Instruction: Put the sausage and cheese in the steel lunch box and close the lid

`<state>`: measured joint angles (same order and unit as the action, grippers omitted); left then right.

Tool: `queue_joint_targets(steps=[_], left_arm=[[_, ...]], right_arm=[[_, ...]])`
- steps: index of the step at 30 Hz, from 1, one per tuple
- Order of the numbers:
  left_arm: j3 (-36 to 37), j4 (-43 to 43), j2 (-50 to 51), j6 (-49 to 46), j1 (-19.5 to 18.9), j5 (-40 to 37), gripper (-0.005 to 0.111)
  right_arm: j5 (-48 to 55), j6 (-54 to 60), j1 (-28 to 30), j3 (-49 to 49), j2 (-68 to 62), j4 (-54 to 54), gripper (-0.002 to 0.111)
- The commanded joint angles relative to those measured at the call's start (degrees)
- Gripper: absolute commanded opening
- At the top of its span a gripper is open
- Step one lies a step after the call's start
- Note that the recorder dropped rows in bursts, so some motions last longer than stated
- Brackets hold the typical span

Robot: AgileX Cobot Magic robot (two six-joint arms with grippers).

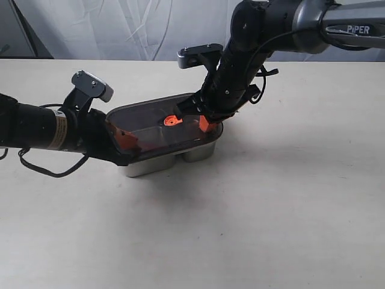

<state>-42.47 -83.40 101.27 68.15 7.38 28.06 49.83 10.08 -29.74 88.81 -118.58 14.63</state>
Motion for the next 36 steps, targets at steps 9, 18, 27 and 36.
queue_joint_targets(steps=[9, 18, 27, 36], left_arm=[[0.8, -6.7, 7.4, 3.8, 0.2, -1.1, 0.000], [0.1, -5.2, 6.6, 3.8, 0.2, 4.7, 0.000], [-0.9, -3.9, -4.5, 4.1, 0.2, 11.3, 0.000], [-0.9, -6.3, -19.8, 8.8, 0.2, 9.5, 0.000]], right_arm=[[0.1, 0.0, -0.2, -0.6, -3.3, -1.0, -0.001], [-2.0, -0.2, -0.2, -0.6, -1.7, 0.0, -0.001], [-4.6, -1.2, -0.2, -0.6, 8.9, 0.1, -0.001], [-1.7, -3.7, -0.6, -0.6, 14.8, -1.0, -0.001]])
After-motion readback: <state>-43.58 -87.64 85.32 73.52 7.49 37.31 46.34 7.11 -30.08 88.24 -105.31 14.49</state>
